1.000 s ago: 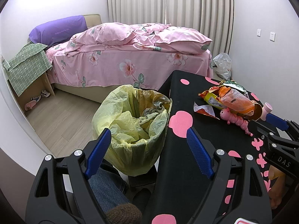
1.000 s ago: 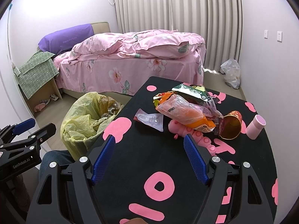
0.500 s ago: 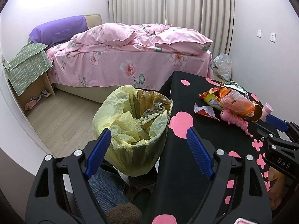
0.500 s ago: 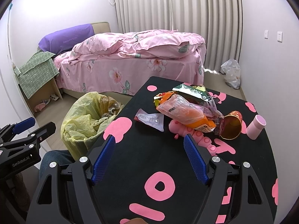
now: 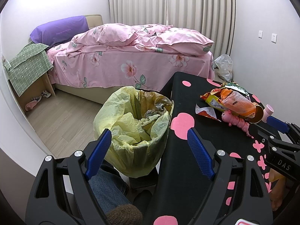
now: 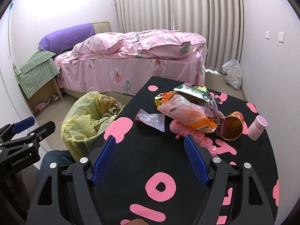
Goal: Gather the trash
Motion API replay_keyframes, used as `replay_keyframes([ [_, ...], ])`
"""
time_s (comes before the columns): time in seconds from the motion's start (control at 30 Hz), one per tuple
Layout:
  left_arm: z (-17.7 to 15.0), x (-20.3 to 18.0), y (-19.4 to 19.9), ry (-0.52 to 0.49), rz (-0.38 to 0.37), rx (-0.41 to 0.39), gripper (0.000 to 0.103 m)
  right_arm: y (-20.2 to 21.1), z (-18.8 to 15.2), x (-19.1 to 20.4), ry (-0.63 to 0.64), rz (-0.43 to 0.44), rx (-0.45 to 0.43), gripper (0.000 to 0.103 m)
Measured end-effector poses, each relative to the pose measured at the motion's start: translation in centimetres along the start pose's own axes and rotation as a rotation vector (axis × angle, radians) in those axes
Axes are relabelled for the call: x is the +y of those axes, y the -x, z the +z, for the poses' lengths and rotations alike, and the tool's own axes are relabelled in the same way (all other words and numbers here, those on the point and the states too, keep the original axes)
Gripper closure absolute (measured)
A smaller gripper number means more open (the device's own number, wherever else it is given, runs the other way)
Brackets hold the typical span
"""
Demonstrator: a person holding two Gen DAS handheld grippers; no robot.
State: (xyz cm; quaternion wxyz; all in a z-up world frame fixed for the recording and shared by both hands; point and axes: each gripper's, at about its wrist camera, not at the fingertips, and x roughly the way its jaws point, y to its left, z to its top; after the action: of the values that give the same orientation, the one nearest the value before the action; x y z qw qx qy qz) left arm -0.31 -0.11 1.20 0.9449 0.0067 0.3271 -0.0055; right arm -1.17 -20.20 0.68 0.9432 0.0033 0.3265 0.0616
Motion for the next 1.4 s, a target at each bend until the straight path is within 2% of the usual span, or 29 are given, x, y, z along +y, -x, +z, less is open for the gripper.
replay_keyframes([
  [0.37,0.0,0.1,-0.1,0.003,-0.004,-0.002,0.024,0.0,0.0,0.0,0.003,-0.003,-0.001,0.031],
  [0.57,0.7,-0.5,-2.2,-0.001,-0.035,-0.017,0.024,0.0,0.8,-2.5,0.019,-0.071,-0.023,0.031],
  [0.63,1.1,-1.2,-3.6,-0.012,-0.072,-0.013,0.024,0.0,1.1,-4.8,0.005,-0.114,-0.037,0.031],
  [0.77,2.2,-4.0,-6.3,-0.052,-0.191,-0.002,0.024,-0.4,1.6,-9.5,-0.026,-0.192,-0.057,0.031],
  [0.87,3.4,-6.6,-7.8,-0.096,-0.281,0.001,0.024,-1.5,2.0,-12.8,-0.047,-0.207,-0.045,0.031],
  [0.97,4.4,-8.6,-9.3,-0.113,-0.327,0.005,0.024,-3.2,3.1,-14.9,-0.070,-0.183,-0.031,0.031],
  [1.17,6.6,-9.3,-11.2,-0.112,-0.314,-0.014,0.024,-8.9,9.0,-15.9,-0.094,-0.089,0.000,0.031],
  [1.3,7.2,-8.1,-12.4,-0.052,-0.331,0.001,0.024,-15.1,12.7,-16.0,-0.137,-0.032,0.092,0.031],
  [1.4,6.9,-7.3,-13.1,-0.039,-0.342,0.017,0.024,-19.4,14.2,-16.3,-0.135,-0.062,0.171,0.040],
])
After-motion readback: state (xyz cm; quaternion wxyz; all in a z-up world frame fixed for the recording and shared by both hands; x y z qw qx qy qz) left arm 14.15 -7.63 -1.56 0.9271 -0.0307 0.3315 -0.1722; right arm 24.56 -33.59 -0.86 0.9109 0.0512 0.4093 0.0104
